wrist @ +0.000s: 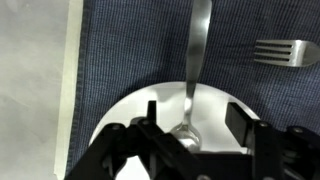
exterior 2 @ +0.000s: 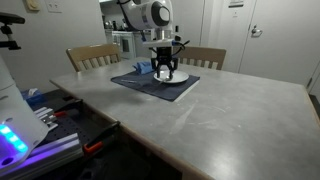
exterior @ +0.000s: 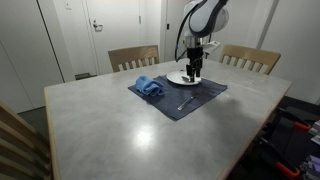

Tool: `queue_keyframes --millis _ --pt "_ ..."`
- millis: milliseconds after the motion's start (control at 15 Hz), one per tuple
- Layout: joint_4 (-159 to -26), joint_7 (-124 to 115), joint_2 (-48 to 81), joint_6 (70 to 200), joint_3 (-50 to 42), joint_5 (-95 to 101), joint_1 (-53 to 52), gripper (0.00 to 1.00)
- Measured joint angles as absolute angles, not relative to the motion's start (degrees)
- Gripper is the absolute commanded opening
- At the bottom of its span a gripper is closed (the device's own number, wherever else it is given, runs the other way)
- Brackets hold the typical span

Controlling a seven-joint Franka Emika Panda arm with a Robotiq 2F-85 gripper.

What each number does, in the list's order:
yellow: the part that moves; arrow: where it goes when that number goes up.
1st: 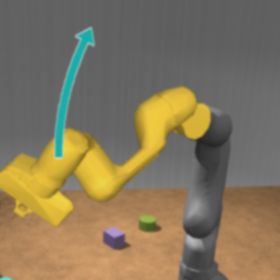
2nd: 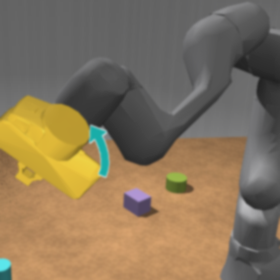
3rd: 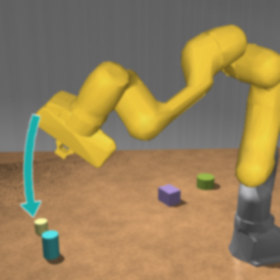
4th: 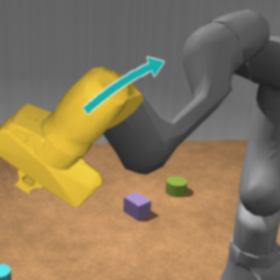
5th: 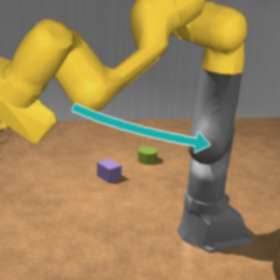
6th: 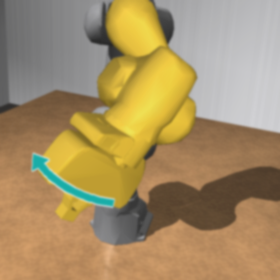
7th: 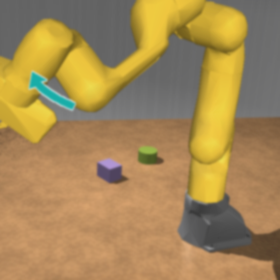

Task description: Pick up the spoon and put it on the plate

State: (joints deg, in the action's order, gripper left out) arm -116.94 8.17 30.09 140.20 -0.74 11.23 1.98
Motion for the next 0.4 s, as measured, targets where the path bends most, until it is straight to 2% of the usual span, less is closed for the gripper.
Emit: queue_keyframes --millis 400 --pt "-117.06 9.26 25.1 137.3 -0.67 11.33 1.88 1.0"
